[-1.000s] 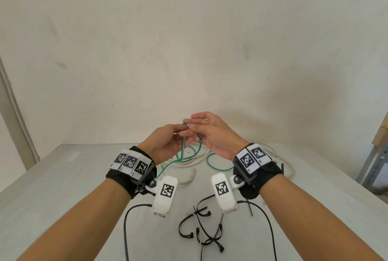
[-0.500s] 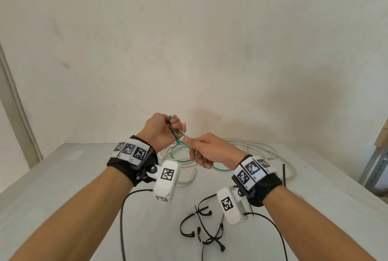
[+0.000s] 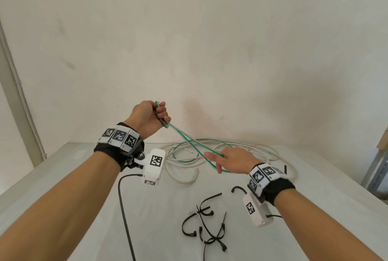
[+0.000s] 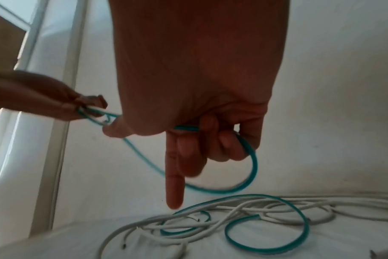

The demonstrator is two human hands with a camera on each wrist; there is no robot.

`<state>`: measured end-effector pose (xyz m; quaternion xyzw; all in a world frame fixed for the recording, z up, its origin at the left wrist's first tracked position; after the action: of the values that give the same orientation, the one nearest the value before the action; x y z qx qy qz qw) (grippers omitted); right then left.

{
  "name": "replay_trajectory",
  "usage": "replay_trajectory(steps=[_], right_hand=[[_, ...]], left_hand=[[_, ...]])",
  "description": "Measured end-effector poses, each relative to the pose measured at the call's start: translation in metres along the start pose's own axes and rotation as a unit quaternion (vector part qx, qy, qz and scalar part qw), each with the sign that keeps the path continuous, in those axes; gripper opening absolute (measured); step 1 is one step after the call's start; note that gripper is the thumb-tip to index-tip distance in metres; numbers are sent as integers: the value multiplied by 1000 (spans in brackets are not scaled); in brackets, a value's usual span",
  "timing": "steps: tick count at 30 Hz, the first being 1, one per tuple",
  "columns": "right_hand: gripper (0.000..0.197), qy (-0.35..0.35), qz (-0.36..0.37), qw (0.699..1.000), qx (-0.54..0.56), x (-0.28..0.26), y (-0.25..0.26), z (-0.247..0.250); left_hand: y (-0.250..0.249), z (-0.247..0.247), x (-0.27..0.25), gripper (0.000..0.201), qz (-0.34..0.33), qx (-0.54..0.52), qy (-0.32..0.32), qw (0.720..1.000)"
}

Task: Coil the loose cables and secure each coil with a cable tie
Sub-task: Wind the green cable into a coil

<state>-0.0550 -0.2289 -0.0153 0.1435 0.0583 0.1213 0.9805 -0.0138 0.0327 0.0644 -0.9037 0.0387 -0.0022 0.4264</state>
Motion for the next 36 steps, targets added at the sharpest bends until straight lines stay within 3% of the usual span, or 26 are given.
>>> replay_trajectory(steps=[4,7,11,15,18,24,30,36], right_hand=[[99,30,-39,996,-69,6,-12,-11],[89,30,-55,998,6,9,-30,-11],[66,-54,5,995,88,14,-24,-3],[64,-45,37,996,74,21,9,1],[66,-56,60,993,82,22,29,8],[43,-143,180,953,199,6,69,28],[44,-180,200,948,168,5,67,22],[46,-171,211,948,166,1,75,20]], left_hand=[[-18,-3,2,33,-26,-3,-10,1000],[-30,0,0,34,-57,25,-34,997],[-8,-13,-11,32,-35,53,-8,998],[16,-33,-12,34,4,41,33,999],[22,-44,-14,29,-5,66,45,997],[27,-52,-16,29,1,65,66,996],[25,-56,-20,30,-2,104,96,990],[29,-50,-15,27,-10,27,56,998]])
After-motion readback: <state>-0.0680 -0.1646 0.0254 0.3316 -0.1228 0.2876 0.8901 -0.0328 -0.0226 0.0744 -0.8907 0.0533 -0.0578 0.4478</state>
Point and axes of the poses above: each hand's wrist, its own x-axis towards the middle knuckle, its own z-axis out of the back of the hand, y = z × x, the point moved 4 cm from there along x, towards the middle knuckle, and after that the axes turned 2 degrees about y, right-handed, at the moved point
